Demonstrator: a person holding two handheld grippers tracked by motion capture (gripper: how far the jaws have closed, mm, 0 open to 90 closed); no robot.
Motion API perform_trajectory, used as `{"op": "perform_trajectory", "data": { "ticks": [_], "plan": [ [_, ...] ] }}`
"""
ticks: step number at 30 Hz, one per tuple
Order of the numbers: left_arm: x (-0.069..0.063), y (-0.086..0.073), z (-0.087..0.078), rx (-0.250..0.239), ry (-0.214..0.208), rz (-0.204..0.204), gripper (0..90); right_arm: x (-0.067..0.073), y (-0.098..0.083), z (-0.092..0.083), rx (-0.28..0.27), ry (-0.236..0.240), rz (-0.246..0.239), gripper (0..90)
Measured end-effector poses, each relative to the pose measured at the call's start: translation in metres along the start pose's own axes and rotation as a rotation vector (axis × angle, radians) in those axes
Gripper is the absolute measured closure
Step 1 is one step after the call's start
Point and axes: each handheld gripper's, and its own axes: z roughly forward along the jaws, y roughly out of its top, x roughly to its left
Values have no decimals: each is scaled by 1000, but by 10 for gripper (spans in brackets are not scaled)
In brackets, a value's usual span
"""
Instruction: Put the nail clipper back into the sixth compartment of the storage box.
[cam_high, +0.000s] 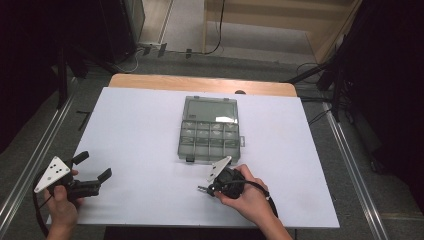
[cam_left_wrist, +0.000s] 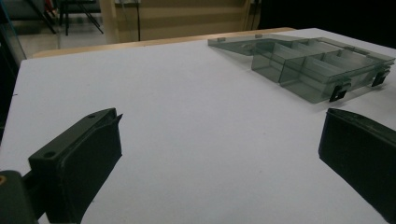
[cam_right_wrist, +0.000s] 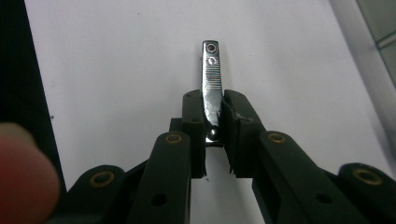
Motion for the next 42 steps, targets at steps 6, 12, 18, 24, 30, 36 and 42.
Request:
{"op": "perform_trajectory", "data": {
  "ticks": [6,12,18,24,30,36,42],
  "plan": [
    [0,0,0,0,0,0,0,-2,2,-6,-15,-2,6,814],
    [0,0,0,0,-1,0,0,-5,4,-13,-39,3,7,814],
    [0,0,0,-3,-2,-2,0,-9,4,-18,-58,0,27,814],
    [0,0,0,-3,-2,-2,0,-12,5,-23,-65,-4,34,814],
    [0,0,0,-4,-3,-2,0,-15,7,-29,-73,-7,41,814],
    [0,0,0,-4,-3,-2,0,-20,8,-33,-84,-8,51,814],
    [0,0,0,-3,-3,-2,0,-24,10,-38,-91,-15,56,814]
  ]
}}
